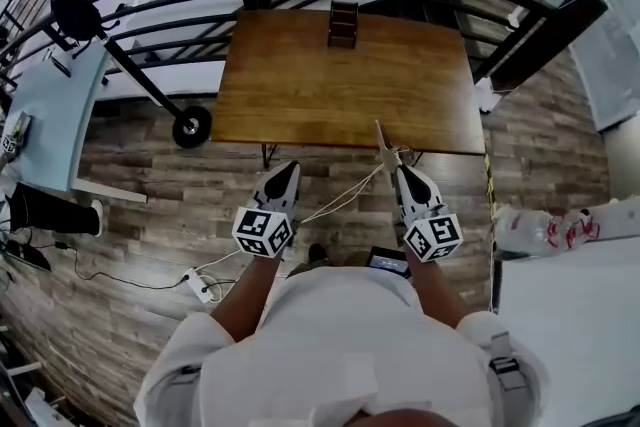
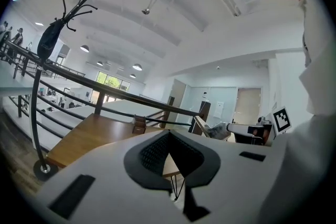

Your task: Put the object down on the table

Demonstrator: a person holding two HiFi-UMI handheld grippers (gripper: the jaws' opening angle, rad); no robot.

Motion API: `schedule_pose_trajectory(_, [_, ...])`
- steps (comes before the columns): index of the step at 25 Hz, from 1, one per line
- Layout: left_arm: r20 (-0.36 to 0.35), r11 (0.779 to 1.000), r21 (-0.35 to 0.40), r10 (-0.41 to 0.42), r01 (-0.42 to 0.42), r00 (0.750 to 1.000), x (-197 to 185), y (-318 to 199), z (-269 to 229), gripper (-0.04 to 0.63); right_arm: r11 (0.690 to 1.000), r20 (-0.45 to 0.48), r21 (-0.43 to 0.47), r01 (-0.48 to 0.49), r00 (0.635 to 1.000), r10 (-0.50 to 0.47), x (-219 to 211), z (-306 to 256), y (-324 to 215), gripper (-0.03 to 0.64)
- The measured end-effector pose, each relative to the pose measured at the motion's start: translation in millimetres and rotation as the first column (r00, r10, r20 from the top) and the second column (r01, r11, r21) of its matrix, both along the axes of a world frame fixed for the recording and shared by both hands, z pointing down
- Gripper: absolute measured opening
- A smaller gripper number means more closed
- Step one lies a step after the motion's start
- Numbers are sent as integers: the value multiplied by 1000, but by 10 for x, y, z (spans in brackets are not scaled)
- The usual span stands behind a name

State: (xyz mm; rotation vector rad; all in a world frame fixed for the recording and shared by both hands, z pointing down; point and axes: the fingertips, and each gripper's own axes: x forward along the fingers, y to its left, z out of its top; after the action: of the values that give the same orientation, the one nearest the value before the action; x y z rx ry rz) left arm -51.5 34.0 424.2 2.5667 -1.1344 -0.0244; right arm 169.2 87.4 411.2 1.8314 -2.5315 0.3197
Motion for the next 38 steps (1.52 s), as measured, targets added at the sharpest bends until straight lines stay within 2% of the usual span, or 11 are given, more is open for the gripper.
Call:
schedule_pose_trajectory(4, [-11, 999, 9, 37, -37, 999, -57, -121, 28, 14, 1000, -3, -10, 17, 1000, -17, -102, 31, -247, 28])
schedule_pose_trajectory(9, [-22, 1000, 4, 10, -10, 1000, -154, -424, 56, 12, 999, 12, -3, 34, 999, -34, -167, 65, -613, 28])
schedule_pose_trajectory(17, [10, 999, 33, 43, -43, 999, -13, -1216, -7, 12, 997, 73, 30, 73, 994, -75, -105, 135, -1604, 28])
schedule_pose_trajectory(23, [43, 999, 22, -35, 34, 998, 83, -2097, -45, 12, 992, 102, 35, 119, 987, -123, 41, 106, -2585, 28])
schedule_pose_trajectory(28, [43, 993, 17, -115, 114, 992, 198, -2874, -114, 14, 983, 105, 40, 179, 978, -182, 227, 52, -3399, 28])
schedule_pose_trajectory(33, [56, 975, 7, -221, 221, 974, 103, -3433, -78, 14, 967, 119, 45, 253, 959, -256, 132, 106, -4053, 28])
schedule_pose_trajectory(38, [71, 954, 22, -298, 298, 952, -143, -3779, -6, 14, 968, 165, 26, 249, 954, -250, -118, 214, -4469, 28])
